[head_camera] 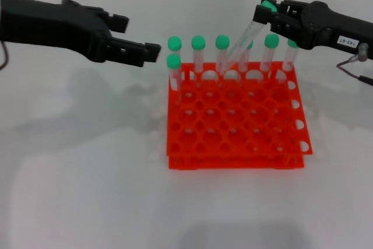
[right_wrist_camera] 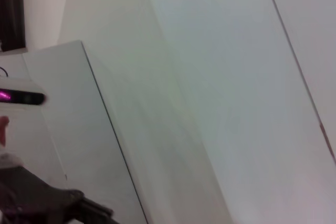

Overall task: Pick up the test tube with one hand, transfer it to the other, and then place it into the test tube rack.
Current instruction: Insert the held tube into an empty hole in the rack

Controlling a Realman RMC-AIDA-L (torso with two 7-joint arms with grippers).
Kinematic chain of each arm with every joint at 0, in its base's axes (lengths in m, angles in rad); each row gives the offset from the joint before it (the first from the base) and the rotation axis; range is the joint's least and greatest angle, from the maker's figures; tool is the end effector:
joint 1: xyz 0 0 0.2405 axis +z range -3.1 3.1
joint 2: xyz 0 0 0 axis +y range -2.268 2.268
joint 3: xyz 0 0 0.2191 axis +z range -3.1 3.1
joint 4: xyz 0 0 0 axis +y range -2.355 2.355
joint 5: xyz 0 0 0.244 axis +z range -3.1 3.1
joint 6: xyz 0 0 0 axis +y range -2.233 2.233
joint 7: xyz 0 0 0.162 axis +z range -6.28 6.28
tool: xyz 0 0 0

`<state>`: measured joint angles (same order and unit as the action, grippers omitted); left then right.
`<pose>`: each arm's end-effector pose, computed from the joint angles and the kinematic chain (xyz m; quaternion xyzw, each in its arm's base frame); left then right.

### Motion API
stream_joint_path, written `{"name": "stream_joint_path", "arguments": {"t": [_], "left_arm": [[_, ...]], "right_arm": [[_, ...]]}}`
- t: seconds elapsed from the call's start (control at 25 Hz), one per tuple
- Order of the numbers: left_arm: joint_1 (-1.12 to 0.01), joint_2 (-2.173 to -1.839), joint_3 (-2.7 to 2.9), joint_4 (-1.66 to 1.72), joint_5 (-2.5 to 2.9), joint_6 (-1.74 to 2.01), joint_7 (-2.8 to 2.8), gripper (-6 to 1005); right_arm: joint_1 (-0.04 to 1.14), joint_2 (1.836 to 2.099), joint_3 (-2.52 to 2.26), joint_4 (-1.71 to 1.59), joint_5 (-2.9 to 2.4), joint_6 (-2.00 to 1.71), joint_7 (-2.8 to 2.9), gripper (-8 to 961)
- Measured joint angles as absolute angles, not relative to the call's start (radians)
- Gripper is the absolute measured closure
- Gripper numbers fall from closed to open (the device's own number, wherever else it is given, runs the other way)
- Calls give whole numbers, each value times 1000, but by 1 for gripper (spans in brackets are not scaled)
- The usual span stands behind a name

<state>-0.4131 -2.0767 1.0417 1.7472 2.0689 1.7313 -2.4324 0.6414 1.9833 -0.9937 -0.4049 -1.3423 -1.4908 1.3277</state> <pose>-0.0949 0.3340 0.1111 -0.9439 -0.2688 -0.1017 0.1627 0.1859 0.3870 0.0104 -0.8755 0.2083 0.4139 0.1371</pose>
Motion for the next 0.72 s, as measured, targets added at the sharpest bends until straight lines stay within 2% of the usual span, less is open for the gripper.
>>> {"name": "stream_joint_path", "arguments": {"t": [0.28,0.72], "left_arm": [[-203,-2081,1056,1972,2014,1695,-2457,104],[156,-2093,1076,1913,1768,1520,-2091,105]], "right_arm": [[645,1977,-997,-450,-1385,-1479,1354,690],[652,1975,-997,-501,-1406,-1461,1399,689]]}}
